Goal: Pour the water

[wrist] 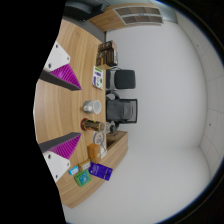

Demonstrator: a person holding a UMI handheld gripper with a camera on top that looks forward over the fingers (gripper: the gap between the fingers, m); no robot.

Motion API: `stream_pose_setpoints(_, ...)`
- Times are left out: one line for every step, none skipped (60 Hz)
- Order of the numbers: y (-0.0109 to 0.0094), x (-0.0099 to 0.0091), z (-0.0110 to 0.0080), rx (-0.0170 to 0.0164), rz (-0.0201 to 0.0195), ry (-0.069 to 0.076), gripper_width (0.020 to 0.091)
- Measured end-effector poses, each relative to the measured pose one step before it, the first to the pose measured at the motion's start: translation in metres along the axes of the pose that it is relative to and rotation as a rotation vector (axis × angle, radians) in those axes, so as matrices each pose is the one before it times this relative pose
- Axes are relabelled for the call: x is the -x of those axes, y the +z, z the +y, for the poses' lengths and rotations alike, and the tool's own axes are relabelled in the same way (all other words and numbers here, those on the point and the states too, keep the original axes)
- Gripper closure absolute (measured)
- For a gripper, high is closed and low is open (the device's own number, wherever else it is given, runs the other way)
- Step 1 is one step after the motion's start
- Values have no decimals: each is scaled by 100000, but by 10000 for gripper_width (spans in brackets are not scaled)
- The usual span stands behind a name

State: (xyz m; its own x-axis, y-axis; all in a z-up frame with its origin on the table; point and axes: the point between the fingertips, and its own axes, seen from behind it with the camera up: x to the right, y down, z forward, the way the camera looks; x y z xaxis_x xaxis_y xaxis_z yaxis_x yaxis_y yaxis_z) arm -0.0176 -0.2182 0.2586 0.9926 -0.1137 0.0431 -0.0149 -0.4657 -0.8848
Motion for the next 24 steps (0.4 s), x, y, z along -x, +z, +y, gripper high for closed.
stream_pose_setpoints(-417,244,107,-135,-115,20,246)
stream_pose_setpoints(-526,39,-46,-128,-102,165,244)
stream_pose_setpoints(-314,204,119,-148,61,81,247)
stream_pose_setpoints(-366,100,30,-136,11,-16,245)
stream_pose_setpoints(-367,95,32,-67,25,-136,245)
stream_pose_setpoints(-318,73,14,-68,117,-132,246)
stream_pose_setpoints(-305,9,-2,-28,228,-37,246)
stream_pose_setpoints(-291,4,17,-26,196,53,247)
stream_pose_setpoints(-114,34,29,-44,131,250,248)
stream_pose_setpoints(-283,46,-7,-20,-143,472,247)
stream_pose_setpoints(-261,65,14,22,-105,504,247)
stream_pose_setpoints(-237,23,5,-74,48,326,246)
stream_pose_setpoints(-213,-4,2,-128,266,-15,246)
stream_pose_setpoints(-189,-54,-12,-126,445,-320,248)
stream_pose_setpoints(-178,-64,-9,-146,440,-429,246)
stream_pose_setpoints(-119,-52,-1,-55,187,-340,244)
stream_pose_setpoints(-103,-8,16,44,-136,-186,244)
stream_pose_setpoints(-75,19,7,219,-336,13,246)
stream_pose_setpoints(-74,54,66,559,-330,276,245)
stream_pose_setpoints(-22,70,82,692,-184,427,246)
stream_pose_setpoints(-86,39,93,531,45,280,247)
stream_pose_setpoints(-116,-39,32,60,284,10,247)
stream_pose_setpoints(-88,-26,-26,-204,424,-189,247)
stream_pose_setpoints(-43,-76,-77,-193,357,-285,246)
